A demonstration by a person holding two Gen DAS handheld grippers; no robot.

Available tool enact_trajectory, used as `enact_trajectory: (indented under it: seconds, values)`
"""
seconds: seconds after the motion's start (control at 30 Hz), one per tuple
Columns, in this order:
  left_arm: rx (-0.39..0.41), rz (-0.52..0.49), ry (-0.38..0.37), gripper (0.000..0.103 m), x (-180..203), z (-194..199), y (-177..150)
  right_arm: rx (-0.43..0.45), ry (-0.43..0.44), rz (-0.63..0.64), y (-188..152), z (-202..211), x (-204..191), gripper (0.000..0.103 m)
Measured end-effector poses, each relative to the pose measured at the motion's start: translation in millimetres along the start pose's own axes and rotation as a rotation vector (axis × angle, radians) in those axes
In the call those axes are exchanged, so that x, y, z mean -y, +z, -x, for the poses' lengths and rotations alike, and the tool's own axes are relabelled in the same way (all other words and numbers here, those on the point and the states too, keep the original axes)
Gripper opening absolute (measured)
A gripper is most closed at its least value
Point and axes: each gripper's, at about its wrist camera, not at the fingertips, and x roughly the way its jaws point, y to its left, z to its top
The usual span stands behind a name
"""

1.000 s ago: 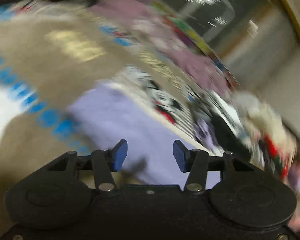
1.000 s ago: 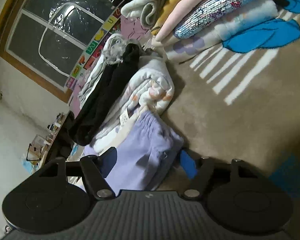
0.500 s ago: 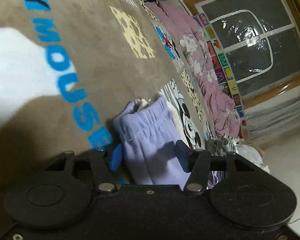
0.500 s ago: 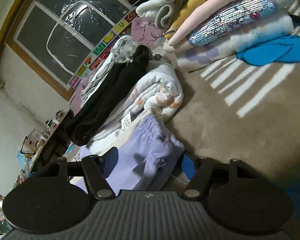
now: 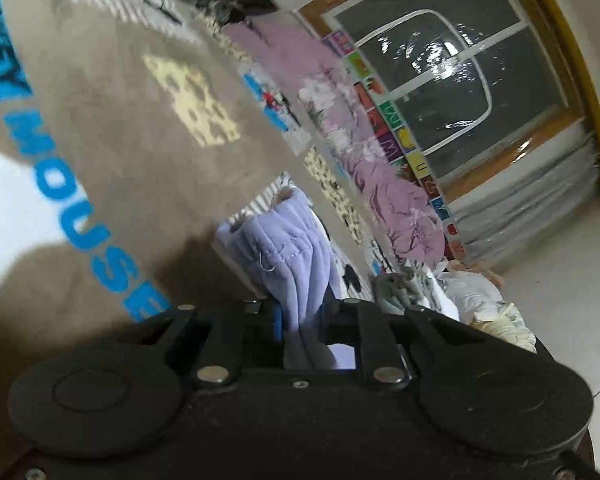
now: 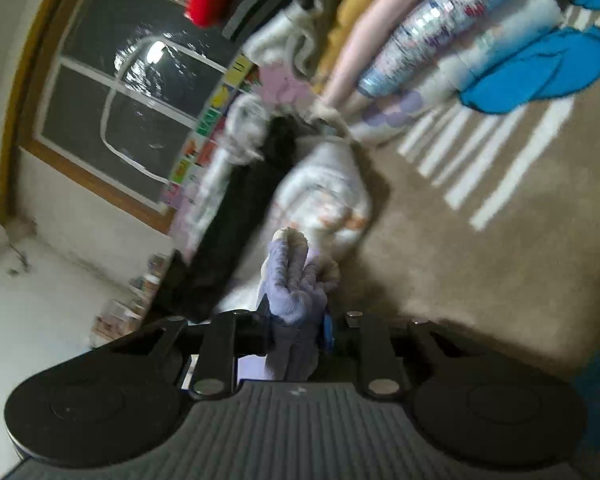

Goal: Fold clothes

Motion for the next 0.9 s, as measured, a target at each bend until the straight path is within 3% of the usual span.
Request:
enact_trajectory:
  seconds: [0.13, 0.2, 0.23, 0.27, 0.3, 0.33, 0.37, 0.43, 0.53, 0.67, 0.83, 0.9]
  values:
    - [-0.030, 0.006, 0.035, 0.015, -10.7, 35.5, 0.0, -0.004, 0.051, -0.072, -3.3, 31.9, -15.2, 0.024]
    - [-0.088, -0.028, 0.127, 0.031, -26.7, 39.4, -9.2, -0.006, 0.058, -0.109, -11.1, 52.7, -16.8, 0.024]
    - [-0.123, -0.061, 0.205, 0.051, -32.8, 39.7, -13.0, -0.013, 0.040, -0.107, -17.8, 60.6, -15.3, 0.026]
    - [-0.113, -0.062, 0.255, 0.039, -39.0, 45.1, -15.2, -0.033, -0.007, -0.077, -25.6, 63.7, -11.7, 0.029]
    - [-0.098, -0.045, 0.247, 0.041, -39.5, 53.4, -13.9, -0.056, -0.053, -0.049, -33.3, 66.2, -7.3, 0.034]
    - [-0.056, -0.062, 0.253, 0.049, -31.7, 64.8, -10.0, -0.098, -0.099, -0.037, -40.0, 64.4, 2.5, 0.033]
    - [0.005, -0.122, 0.287, 0.050, -21.5, 75.7, -9.0, -0.112, -0.133, -0.062, -46.0, 65.7, 14.1, 0.027]
    - [0.091, -0.231, 0.318, 0.050, -2.7, 91.0, -9.8, -0.090, -0.108, -0.090, -47.2, 74.4, 19.4, 0.030]
    - [0.108, -0.366, 0.273, 0.050, 20.2, 92.3, -21.9, -0.050, -0.137, 0.034, -48.2, 86.4, 2.3, 0.047]
    - [0.044, -0.543, 0.245, 0.050, 42.9, 57.6, -50.0, -0.007, -0.161, 0.123, -51.2, 97.3, -5.2, 0.049]
    - [0.015, -0.775, 0.322, 0.050, 50.1, 29.4, -84.2, 0.109, -0.164, 0.421, -54.2, 108.6, -38.8, 0.049]
    - [-0.059, -0.813, 0.378, 0.050, 41.0, 15.5, -92.9, 0.106, -0.139, 0.553, -61.3, 107.5, -53.3, 0.048]
